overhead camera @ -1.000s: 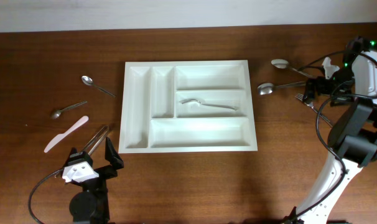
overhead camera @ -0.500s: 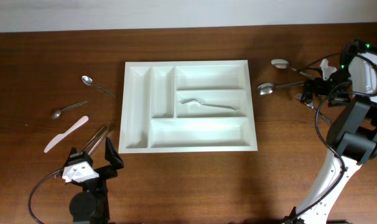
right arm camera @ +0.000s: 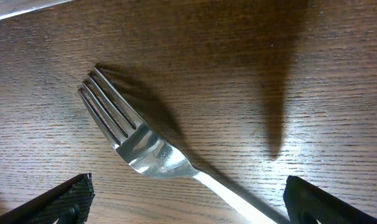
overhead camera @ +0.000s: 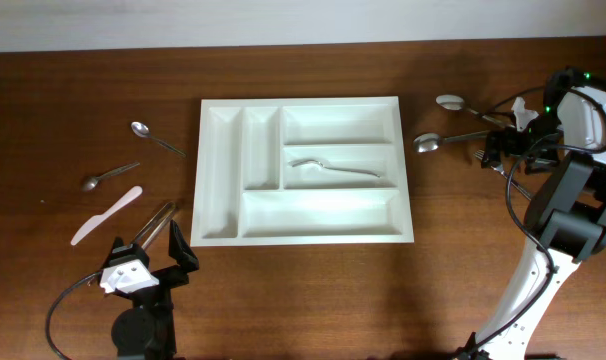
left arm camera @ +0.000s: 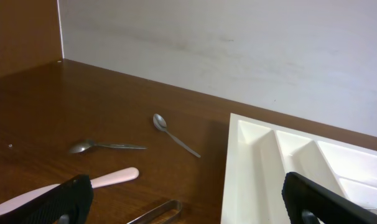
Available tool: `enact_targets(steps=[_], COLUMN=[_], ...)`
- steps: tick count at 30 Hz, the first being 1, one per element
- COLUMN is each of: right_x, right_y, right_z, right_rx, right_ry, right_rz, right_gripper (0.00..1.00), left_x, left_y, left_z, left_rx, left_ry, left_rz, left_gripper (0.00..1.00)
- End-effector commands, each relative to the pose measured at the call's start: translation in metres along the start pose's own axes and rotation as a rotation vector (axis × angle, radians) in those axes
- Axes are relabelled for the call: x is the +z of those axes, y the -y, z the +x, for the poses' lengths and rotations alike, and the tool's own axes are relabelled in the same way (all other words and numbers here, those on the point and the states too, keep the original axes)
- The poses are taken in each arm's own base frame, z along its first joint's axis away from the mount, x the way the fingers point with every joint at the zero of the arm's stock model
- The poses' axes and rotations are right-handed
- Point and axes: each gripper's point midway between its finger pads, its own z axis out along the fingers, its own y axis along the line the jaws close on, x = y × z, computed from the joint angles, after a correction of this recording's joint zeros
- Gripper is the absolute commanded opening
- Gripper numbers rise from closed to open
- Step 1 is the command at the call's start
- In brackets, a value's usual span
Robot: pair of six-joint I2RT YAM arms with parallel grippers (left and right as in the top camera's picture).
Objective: Pack container
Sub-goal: 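Lower the right gripper and close it on the second fork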
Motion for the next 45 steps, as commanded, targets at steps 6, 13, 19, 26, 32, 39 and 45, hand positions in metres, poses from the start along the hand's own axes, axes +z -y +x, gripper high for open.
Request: enact_targets(steps=[6, 13, 19, 26, 32, 39, 45], right_x=[0.008, 0.008, 0.008, 0.01, 0.021, 0.021, 0.021], right_y=[0.0, 0.002, 0.007, 0.009, 0.009, 0.008, 0.006], right_z=[0.002, 0.002, -0.001, -0.003, 0.0, -0.001, -0.001], right_rx=[-0.009, -0.009, -0.008, -0.009, -0.008, -0.009, -0.009], right_ry=[-0.018, -0.018, -0.009, -0.002, -0.029, -0.025, -0.023], right_rz=[-0.002, 0.007, 0.035, 0.048, 0.041, 0.039, 0.028], right_gripper=[0.99, 0.99, 0.99, 0.99, 0.99, 0.99, 0.96], left_x=[0.0, 0.0, 0.0, 0.0, 0.0, 0.0, 0.0], left_y=[0.0, 0.0, 0.0, 0.0, 0.0, 0.0, 0.0], left_z=[0.002, 0.002, 0.002, 0.002, 0.002, 0.002, 0.002], left_rx=[0.012, 0.012, 0.012, 0.012, 0.012, 0.012, 0.012], left_ry=[0.0, 0.0, 0.0, 0.0, 0.0, 0.0, 0.0], left_rz=[0.005, 0.006, 0.006, 0.006, 0.006, 0.006, 0.006], left_gripper=[0.99, 0.99, 0.99, 0.99, 0.99, 0.99, 0.99])
